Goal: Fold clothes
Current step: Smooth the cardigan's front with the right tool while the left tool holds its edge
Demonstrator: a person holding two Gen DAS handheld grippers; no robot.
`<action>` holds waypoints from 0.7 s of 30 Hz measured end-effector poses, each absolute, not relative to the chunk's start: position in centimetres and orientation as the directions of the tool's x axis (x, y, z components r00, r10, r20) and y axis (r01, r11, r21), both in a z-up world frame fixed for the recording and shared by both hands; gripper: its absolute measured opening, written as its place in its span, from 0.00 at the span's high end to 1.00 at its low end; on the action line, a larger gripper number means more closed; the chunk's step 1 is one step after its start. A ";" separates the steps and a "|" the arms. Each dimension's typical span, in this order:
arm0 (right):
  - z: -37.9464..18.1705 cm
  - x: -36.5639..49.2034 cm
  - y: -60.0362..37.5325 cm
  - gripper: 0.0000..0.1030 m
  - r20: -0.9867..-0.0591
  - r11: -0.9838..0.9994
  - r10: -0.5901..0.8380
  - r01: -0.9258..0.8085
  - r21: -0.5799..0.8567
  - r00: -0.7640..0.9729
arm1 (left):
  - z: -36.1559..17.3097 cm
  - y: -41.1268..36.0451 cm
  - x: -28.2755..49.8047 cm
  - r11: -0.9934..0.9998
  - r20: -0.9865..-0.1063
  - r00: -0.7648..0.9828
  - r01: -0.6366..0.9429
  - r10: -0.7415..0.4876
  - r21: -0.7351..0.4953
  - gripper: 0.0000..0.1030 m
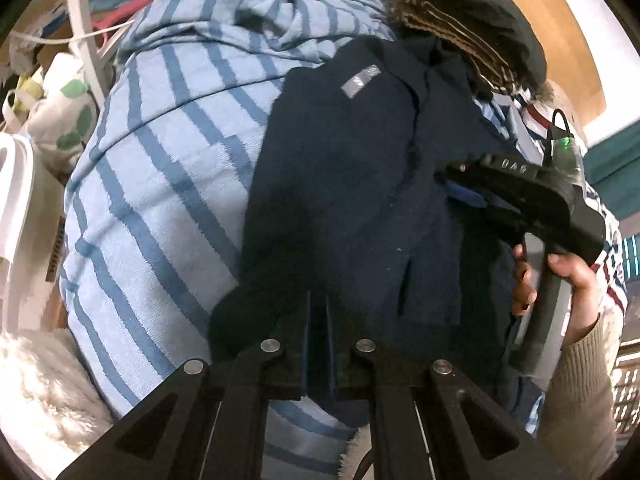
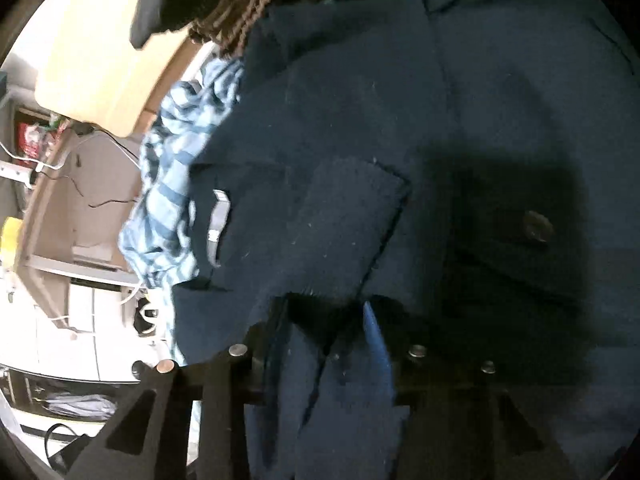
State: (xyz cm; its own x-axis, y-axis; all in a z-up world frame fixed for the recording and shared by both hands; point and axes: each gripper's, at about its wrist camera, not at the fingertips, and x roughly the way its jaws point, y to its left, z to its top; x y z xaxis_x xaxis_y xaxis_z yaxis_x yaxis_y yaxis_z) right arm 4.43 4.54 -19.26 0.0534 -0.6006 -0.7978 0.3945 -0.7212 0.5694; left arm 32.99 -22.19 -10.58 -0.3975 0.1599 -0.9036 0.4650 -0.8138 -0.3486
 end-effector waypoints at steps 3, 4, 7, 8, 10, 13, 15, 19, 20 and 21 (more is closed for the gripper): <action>-18.4 4.9 4.3 0.94 -0.798 -0.711 -0.602 0.442 0.547 0.021 | -10.7 -22.4 33.1 -0.807 -0.902 -0.403 0.473 0.158 -0.353 0.93; -17.5 5.1 4.8 0.94 -0.780 -0.697 -0.626 0.444 0.563 0.007 | -10.5 -22.4 33.2 -0.807 -0.897 -0.411 0.468 0.161 -0.359 0.93; -14.3 6.0 6.5 0.94 -0.728 -0.660 -0.683 0.471 0.586 -0.051 | -10.0 -22.4 33.4 -0.805 -0.880 -0.437 0.446 0.184 -0.390 0.93; -13.2 6.3 7.1 0.94 -0.718 -0.652 -0.693 0.486 0.582 -0.069 | -9.8 -22.3 33.3 -0.806 -0.879 -0.440 0.443 0.186 -0.392 0.93; -11.5 6.5 8.3 0.94 -0.707 -0.644 -0.701 0.508 0.573 -0.091 | -9.8 -22.0 32.8 -0.813 -0.884 -0.429 0.438 0.184 -0.382 0.93; -12.6 5.5 8.1 0.89 -0.774 -0.690 -0.627 0.526 0.496 -0.092 | -10.7 -21.2 31.6 -0.843 -0.920 -0.359 0.438 0.155 -0.313 0.93; -14.9 4.8 7.9 0.82 -0.856 -0.759 -0.515 0.491 0.427 -0.053 | -12.0 -20.6 30.6 -0.873 -0.956 -0.269 0.433 0.114 -0.225 0.93; -17.7 4.5 9.7 0.66 -0.847 -0.783 -0.530 0.363 0.504 0.034 | -13.7 -20.8 30.8 -0.870 -0.959 -0.244 0.432 0.142 -0.239 0.94; -17.8 4.6 10.3 0.47 -0.824 -0.768 -0.565 0.339 0.544 0.042 | -13.9 -20.9 31.0 -0.867 -0.959 -0.240 0.435 0.149 -0.244 0.94; -17.7 4.5 10.8 0.44 -0.802 -0.754 -0.597 0.319 0.575 0.035 | -13.8 -21.0 30.9 -0.867 -0.961 -0.232 0.434 0.153 -0.243 0.93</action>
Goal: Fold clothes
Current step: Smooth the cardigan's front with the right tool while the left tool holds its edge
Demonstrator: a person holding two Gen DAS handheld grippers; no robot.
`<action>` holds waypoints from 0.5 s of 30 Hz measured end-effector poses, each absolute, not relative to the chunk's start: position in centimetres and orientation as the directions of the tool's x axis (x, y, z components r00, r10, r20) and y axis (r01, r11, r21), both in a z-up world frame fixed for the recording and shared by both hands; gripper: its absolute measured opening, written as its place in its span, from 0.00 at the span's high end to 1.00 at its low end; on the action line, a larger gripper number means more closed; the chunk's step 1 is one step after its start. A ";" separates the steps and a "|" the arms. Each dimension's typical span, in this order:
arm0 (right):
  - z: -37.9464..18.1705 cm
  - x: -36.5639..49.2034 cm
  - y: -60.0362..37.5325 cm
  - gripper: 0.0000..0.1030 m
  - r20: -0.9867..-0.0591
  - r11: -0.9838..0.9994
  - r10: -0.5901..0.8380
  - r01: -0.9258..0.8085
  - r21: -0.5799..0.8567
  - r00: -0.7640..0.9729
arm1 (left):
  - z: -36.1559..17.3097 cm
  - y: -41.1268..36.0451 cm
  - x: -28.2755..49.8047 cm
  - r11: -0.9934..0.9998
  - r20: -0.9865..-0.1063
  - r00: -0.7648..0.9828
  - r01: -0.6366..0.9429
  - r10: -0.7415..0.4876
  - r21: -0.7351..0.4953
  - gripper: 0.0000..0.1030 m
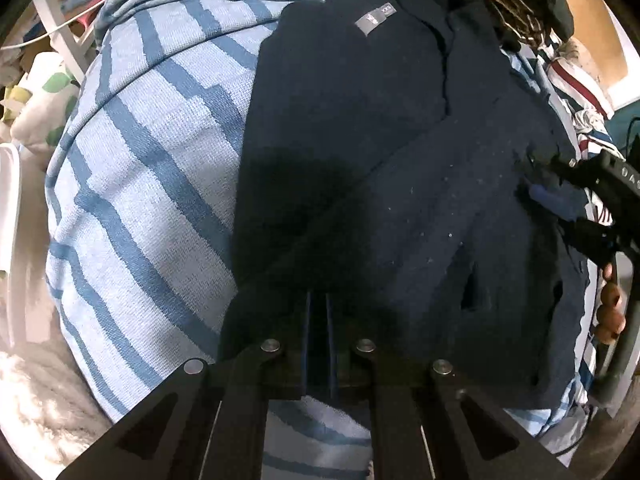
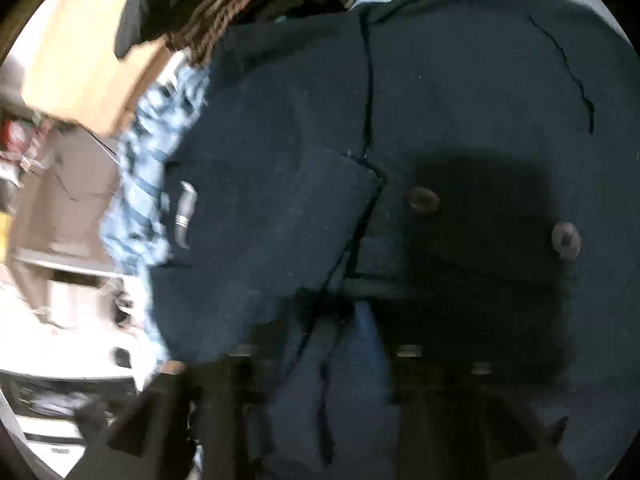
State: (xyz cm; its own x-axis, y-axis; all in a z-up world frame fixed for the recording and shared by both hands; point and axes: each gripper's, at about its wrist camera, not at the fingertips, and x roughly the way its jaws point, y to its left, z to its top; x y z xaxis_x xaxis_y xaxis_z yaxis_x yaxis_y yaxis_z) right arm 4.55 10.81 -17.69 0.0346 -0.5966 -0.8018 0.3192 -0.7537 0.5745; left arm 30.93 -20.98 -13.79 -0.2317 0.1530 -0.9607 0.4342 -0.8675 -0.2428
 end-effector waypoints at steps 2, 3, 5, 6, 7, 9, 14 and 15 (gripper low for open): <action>-17.2 4.3 10.9 0.44 -0.772 -0.733 -0.635 0.303 0.609 0.016 | -13.7 -21.2 30.9 -0.862 -0.961 -0.222 0.440 0.165 -0.250 0.94; -17.0 4.1 10.6 0.44 -0.761 -0.723 -0.648 0.299 0.622 0.016 | -13.7 -21.4 31.0 -0.857 -0.960 -0.220 0.447 0.173 -0.257 0.94; -16.8 3.5 9.8 0.44 -0.749 -0.715 -0.662 0.305 0.629 -0.007 | -13.8 -21.6 31.2 -0.847 -0.956 -0.228 0.456 0.186 -0.273 0.94; -16.9 3.2 9.3 0.44 -0.759 -0.727 -0.651 0.306 0.614 -0.023 | -13.8 -21.7 31.3 -0.844 -0.954 -0.233 0.458 0.188 -0.278 0.94; -17.0 2.7 8.8 0.45 -0.773 -0.745 -0.633 0.303 0.594 -0.041 | -13.7 -21.7 31.4 -0.841 -0.952 -0.237 0.461 0.191 -0.284 0.94; -17.3 1.8 7.8 0.58 -0.790 -0.767 -0.609 0.299 0.568 -0.063 | -13.7 -21.9 31.6 -0.834 -0.949 -0.247 0.467 0.197 -0.294 0.94; -14.7 2.8 6.3 0.95 -0.799 -0.762 -0.582 0.444 0.472 -0.149 | -13.7 -22.2 32.4 -0.816 -0.938 -0.276 0.480 0.210 -0.324 0.94; -13.3 3.4 6.3 0.95 -0.775 -0.739 -0.609 0.475 0.478 -0.168 | -13.7 -22.2 32.4 -0.815 -0.937 -0.279 0.479 0.211 -0.326 0.94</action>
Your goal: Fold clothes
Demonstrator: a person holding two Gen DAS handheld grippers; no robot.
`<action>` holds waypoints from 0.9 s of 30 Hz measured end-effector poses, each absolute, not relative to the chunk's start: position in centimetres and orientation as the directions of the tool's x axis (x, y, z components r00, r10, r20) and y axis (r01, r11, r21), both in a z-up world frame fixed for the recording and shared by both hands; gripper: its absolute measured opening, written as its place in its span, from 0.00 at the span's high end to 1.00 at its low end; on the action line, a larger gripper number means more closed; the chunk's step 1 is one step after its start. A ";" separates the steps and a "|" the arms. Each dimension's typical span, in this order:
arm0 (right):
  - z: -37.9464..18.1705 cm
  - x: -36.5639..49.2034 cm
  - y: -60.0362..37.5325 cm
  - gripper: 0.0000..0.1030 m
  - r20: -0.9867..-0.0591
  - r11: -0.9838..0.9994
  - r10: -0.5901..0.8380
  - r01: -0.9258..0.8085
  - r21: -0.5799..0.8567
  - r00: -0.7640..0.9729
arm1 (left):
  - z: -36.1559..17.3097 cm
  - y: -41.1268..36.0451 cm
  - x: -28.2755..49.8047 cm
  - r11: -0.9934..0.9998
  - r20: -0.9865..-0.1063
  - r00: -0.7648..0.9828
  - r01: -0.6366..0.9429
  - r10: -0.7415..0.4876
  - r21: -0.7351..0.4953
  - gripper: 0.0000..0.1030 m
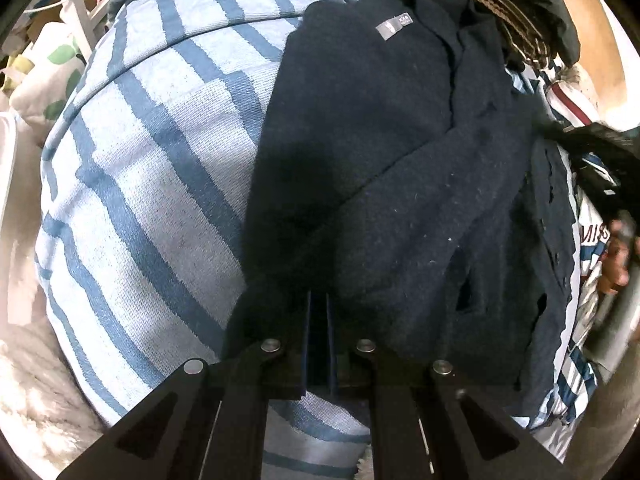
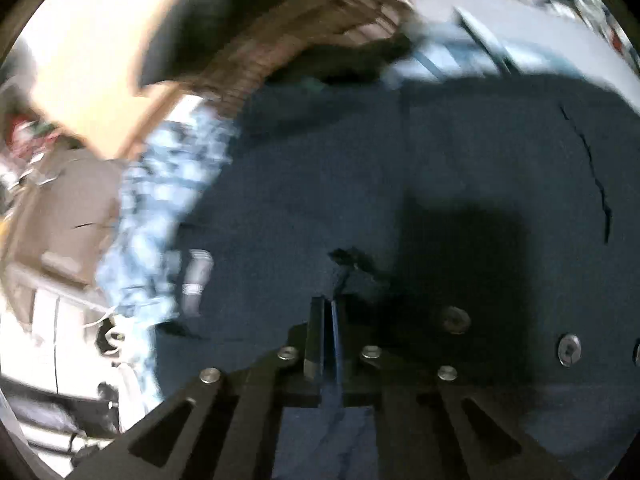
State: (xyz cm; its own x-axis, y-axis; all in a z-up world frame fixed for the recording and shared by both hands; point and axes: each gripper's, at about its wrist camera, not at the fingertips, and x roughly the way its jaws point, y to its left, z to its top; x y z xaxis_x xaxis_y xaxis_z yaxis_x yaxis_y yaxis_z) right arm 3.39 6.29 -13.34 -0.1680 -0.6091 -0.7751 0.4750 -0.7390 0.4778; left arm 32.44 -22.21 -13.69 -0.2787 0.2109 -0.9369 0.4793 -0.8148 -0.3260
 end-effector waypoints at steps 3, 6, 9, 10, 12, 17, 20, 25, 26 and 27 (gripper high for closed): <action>-9.6 4.2 6.0 0.95 -0.705 -0.670 -0.685 0.540 0.509 -0.184 | -13.6 -22.4 32.7 -0.807 -0.933 -0.283 0.484 0.222 -0.339 0.94; -5.8 4.7 5.1 0.96 -0.647 -0.609 -0.737 0.607 0.511 -0.196 | -13.7 -23.1 33.0 -0.773 -0.925 -0.282 0.516 0.253 -0.369 0.94; -4.8 4.0 4.6 0.95 -0.678 -0.666 -0.683 0.611 0.428 -0.270 | -13.8 -23.6 33.2 -0.747 -0.918 -0.285 0.538 0.276 -0.391 0.94; -5.5 3.2 4.7 0.92 -0.704 -0.701 -0.652 0.578 0.418 -0.282 | -13.8 -23.8 33.3 -0.739 -0.916 -0.286 0.544 0.283 -0.398 0.94; -8.3 1.8 5.5 0.81 -0.772 -0.753 -0.592 0.501 0.427 -0.232 | -13.8 -23.7 33.4 -0.745 -0.916 -0.288 0.536 0.280 -0.396 0.94; -14.2 8.5 6.7 0.81 -0.838 -0.627 -0.546 0.659 0.416 0.010 | -13.7 -23.1 33.6 -0.776 -0.919 -0.300 0.503 0.257 -0.381 0.94; -17.3 14.5 6.3 0.81 -0.869 -0.498 -0.478 0.775 0.388 0.128 | -13.5 -22.9 33.7 -0.788 -0.921 -0.301 0.491 0.246 -0.371 0.94; -18.6 18.7 4.8 0.77 -0.867 -0.398 -0.460 0.829 0.394 0.191 | -13.3 -22.9 34.1 -0.795 -0.917 -0.312 0.477 0.247 -0.376 0.94; -18.4 19.0 4.6 0.77 -0.852 -0.369 -0.468 0.824 0.430 0.235 | -13.3 -23.0 34.2 -0.793 -0.914 -0.319 0.474 0.249 -0.382 0.94; -18.1 18.8 4.7 0.78 -0.834 -0.361 -0.477 0.804 0.473 0.277 | -13.3 -23.0 34.4 -0.792 -0.911 -0.326 0.471 0.252 -0.388 0.94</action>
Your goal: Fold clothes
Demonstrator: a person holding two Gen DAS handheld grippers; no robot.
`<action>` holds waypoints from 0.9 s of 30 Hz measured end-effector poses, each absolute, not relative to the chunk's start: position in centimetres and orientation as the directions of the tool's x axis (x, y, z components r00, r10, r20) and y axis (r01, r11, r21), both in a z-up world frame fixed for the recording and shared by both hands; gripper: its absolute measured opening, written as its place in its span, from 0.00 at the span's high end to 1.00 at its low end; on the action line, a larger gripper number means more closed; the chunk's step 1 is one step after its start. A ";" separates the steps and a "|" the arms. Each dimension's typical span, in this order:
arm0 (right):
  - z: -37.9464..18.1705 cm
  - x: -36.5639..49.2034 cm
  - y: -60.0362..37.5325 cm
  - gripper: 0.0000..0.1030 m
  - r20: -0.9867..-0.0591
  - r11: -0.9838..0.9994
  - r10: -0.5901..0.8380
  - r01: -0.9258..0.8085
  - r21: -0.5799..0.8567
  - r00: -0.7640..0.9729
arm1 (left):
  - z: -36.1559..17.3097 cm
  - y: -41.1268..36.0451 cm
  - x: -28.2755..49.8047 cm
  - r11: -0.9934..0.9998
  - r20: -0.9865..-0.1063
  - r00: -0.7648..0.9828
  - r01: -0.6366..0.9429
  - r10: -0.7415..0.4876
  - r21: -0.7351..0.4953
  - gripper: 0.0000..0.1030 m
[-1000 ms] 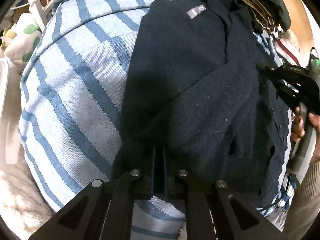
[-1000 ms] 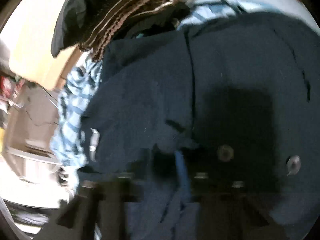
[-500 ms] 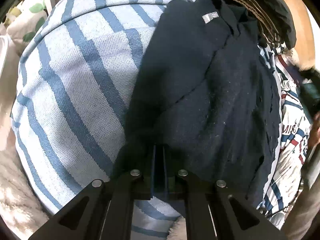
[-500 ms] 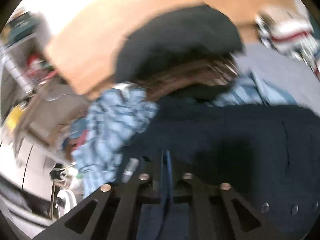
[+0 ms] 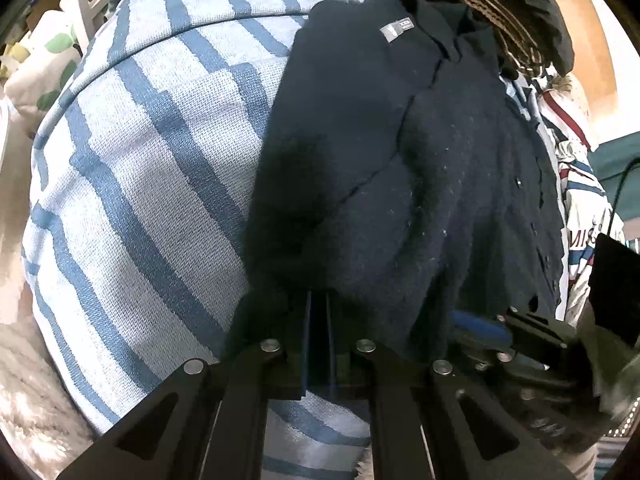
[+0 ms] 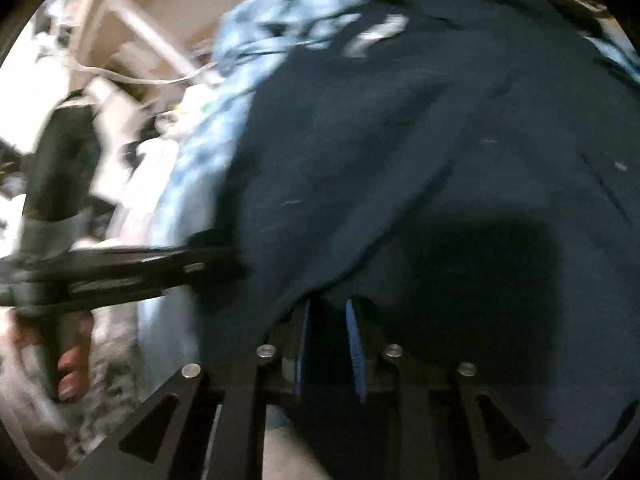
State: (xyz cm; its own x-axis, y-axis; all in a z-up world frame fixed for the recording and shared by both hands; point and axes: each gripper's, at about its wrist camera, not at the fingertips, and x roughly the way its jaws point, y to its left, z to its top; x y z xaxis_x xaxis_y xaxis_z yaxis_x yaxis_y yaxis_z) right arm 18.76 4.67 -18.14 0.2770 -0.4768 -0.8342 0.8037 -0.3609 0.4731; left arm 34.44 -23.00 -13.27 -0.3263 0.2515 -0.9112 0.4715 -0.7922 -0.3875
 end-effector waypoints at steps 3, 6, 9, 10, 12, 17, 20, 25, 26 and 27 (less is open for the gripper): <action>-17.1 16.3 5.6 0.77 -0.781 -0.400 -0.543 0.723 0.563 0.307 | -13.2 -23.1 34.9 -0.783 -0.903 -0.344 0.473 0.257 -0.404 0.94; -16.9 12.7 7.4 0.48 -0.719 -0.486 -0.642 0.583 0.651 0.267 | -13.2 -23.1 35.2 -0.780 -0.901 -0.350 0.476 0.256 -0.407 0.94; -17.9 10.6 7.3 0.46 -0.705 -0.543 -0.661 0.486 0.685 0.256 | -13.0 -23.1 35.4 -0.776 -0.900 -0.354 0.481 0.255 -0.409 0.94; -18.4 10.1 6.9 0.46 -0.705 -0.553 -0.660 0.468 0.690 0.259 | -13.0 -23.2 35.6 -0.774 -0.899 -0.355 0.483 0.255 -0.410 0.94; -19.0 10.0 6.2 0.51 -0.724 -0.573 -0.642 0.469 0.672 0.253 | -12.9 -23.2 35.8 -0.770 -0.898 -0.358 0.486 0.255 -0.413 0.94; -18.3 10.3 5.9 0.95 -0.687 -0.542 -0.696 0.476 0.692 0.207 | -12.7 -23.1 35.9 -0.782 -0.900 -0.351 0.472 0.257 -0.407 0.94; -16.0 11.4 6.9 0.95 -0.661 -0.505 -0.732 0.519 0.690 0.167 | -12.6 -23.0 36.0 -0.783 -0.900 -0.351 0.470 0.257 -0.407 0.94; -15.3 12.1 9.6 0.95 -0.698 -0.553 -0.707 0.530 0.643 0.110 | -12.4 -22.8 36.2 -0.785 -0.902 -0.353 0.472 0.248 -0.401 0.94; -16.4 12.0 9.8 0.95 -0.737 -0.593 -0.667 0.521 0.614 0.108 | -12.4 -22.8 36.2 -0.786 -0.903 -0.352 0.473 0.245 -0.398 0.94; -17.4 11.8 9.9 0.95 -0.753 -0.613 -0.647 0.504 0.609 0.123 | -12.3 -22.7 36.2 -0.791 -0.906 -0.349 0.470 0.240 -0.391 0.94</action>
